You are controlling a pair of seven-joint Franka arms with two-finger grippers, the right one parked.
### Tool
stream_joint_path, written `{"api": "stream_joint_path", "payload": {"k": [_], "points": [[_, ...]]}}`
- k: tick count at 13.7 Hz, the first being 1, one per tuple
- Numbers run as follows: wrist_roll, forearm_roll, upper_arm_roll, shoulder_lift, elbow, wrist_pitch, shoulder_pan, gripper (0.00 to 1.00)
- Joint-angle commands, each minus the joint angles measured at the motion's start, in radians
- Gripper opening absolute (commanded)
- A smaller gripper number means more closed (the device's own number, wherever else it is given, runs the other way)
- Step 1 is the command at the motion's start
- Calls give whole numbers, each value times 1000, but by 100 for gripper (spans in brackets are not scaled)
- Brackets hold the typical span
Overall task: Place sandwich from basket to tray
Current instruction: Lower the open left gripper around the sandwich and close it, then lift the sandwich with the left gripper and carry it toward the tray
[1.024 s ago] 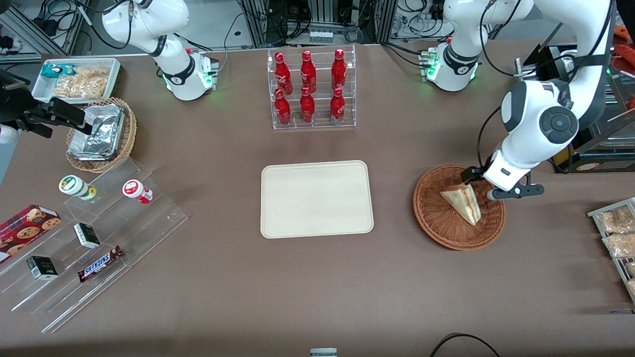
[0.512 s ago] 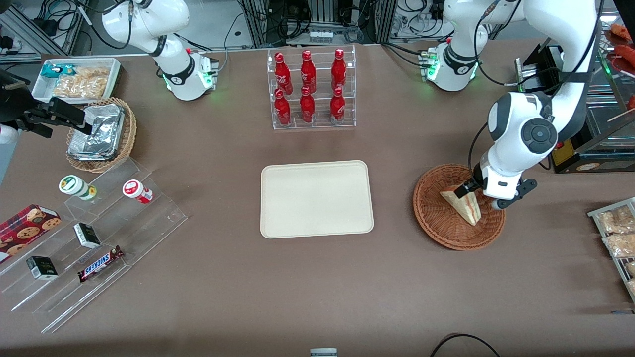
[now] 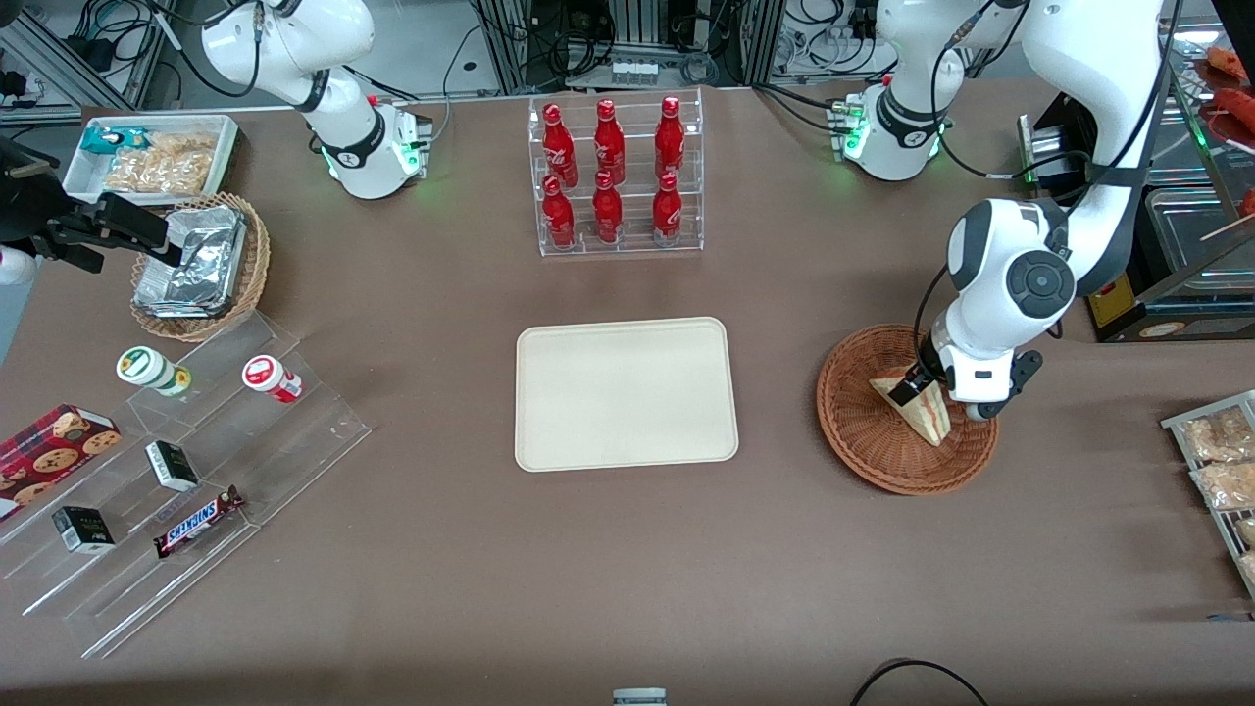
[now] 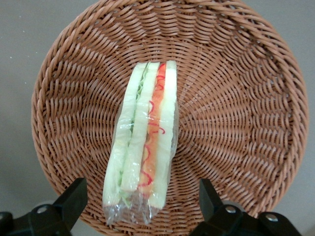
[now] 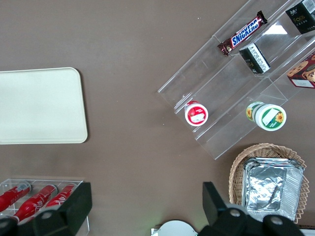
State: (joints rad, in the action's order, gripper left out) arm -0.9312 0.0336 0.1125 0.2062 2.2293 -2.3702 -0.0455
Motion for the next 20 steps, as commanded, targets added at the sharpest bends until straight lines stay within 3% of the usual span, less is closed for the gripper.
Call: {"api": "stream_joint_path", "payload": {"k": [1,3,4,5,6,7,11,16,20], "points": [[-20,6,-4,30,7,-49,1,100],[-21,6,-4,50,6,-69,3,91],[-26,2,-4,56,4,-69,3,77],[-26,2,-5,67,4,-70,13,58],[-26,2,-4,67,4,-69,19,30],[-23,2,-4,64,4,-61,19,12],[6,9,-4,35,-54,23,15,5],[321,17,4,39,-258,348,-56,4],[355,8,7,44,-278,367,-181,4]]}}
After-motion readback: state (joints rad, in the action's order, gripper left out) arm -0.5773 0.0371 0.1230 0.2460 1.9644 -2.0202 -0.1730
